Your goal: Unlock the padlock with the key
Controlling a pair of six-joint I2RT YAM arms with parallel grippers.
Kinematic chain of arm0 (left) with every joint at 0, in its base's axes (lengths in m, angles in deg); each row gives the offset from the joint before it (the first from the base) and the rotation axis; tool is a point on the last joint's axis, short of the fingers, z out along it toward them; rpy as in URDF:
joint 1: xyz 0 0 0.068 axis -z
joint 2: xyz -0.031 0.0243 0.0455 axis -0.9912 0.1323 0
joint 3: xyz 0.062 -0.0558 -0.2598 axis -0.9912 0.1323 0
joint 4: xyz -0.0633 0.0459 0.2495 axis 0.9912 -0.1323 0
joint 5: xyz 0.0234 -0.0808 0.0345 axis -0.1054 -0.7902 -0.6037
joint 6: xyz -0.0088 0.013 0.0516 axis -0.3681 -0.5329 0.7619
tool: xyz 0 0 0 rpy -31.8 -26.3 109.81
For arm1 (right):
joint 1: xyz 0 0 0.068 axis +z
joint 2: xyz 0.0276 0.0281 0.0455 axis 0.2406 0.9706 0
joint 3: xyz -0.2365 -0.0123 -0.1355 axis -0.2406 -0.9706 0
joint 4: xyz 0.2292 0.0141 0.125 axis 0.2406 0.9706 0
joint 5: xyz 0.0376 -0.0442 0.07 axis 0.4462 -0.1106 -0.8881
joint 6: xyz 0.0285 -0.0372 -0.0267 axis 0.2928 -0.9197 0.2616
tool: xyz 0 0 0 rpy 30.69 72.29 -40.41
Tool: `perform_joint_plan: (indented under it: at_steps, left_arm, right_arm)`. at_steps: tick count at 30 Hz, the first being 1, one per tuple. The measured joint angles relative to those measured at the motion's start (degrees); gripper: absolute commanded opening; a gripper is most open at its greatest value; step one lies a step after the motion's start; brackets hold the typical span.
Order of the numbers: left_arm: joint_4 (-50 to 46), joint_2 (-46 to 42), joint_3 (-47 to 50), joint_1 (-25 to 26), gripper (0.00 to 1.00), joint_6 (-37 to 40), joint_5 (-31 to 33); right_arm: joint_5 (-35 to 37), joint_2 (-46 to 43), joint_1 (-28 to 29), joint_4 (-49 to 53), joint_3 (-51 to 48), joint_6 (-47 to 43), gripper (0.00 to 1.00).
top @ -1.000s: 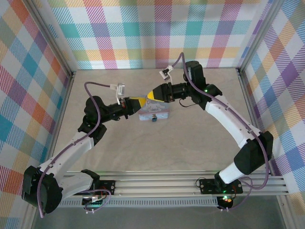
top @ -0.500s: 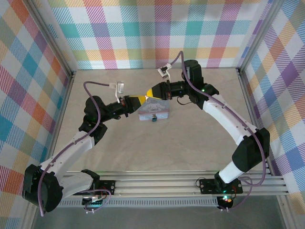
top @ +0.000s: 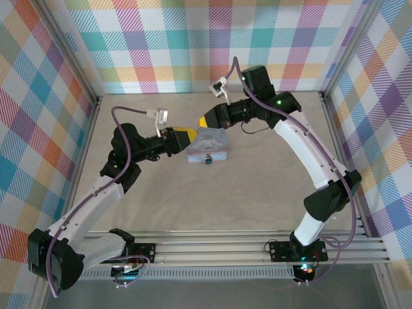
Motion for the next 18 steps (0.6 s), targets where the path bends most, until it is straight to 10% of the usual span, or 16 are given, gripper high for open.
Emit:
perform_joint_plan:
  at_steps: [18]
  left_arm:
    - [8.7, 7.0, -1.1, 1.2, 0.35, -8.7, -7.6]
  right_arm:
    - [2.3, 4.0, 1.1, 20.6, 8.3, -15.6, 0.0]
